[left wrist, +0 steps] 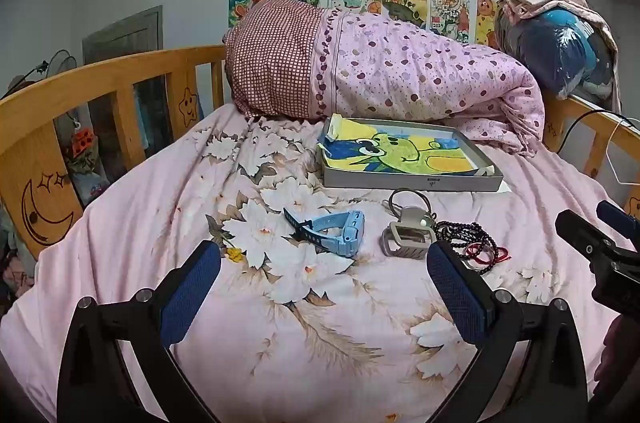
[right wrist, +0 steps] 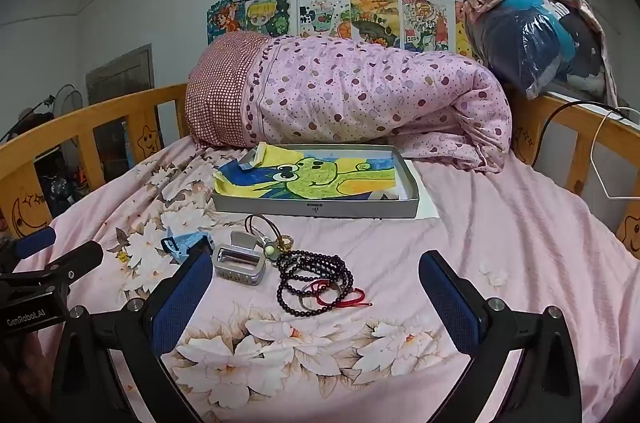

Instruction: Organize jewelry

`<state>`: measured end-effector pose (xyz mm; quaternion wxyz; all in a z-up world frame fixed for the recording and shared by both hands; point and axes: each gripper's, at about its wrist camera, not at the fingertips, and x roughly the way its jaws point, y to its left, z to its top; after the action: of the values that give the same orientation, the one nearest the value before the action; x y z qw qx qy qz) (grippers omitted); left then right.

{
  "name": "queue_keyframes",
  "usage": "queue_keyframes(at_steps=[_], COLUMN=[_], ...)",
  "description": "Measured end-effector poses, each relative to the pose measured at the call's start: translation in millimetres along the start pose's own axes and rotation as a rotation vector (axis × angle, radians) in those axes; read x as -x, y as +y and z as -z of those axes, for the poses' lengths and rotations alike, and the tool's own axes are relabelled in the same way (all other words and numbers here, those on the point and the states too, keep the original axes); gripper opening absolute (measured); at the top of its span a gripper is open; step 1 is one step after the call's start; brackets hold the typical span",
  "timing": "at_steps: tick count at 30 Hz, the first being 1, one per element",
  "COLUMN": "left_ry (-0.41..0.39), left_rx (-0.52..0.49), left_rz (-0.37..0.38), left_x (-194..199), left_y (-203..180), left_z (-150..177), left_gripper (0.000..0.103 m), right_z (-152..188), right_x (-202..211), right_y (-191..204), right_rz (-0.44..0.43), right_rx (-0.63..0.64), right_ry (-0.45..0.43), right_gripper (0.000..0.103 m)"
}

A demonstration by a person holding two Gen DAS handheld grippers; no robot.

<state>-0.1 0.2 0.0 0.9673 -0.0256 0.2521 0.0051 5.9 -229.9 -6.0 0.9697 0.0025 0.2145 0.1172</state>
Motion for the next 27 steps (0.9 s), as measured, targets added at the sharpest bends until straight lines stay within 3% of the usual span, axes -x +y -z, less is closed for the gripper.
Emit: queue_keyframes(at_steps=[27], left_ry=[0.008], left_rx=[-0.011], left_rz=[-0.002], left_x=[-3.7], left_y=[0.3], left_z=[4.5], left_gripper=[0.101], right_z=[1.9], right_x=[-2.7], right_y=[-0.3], right_rz=[-0.004], right_rx=[-0.008], right_ry=[0.017], right_gripper=[0.103])
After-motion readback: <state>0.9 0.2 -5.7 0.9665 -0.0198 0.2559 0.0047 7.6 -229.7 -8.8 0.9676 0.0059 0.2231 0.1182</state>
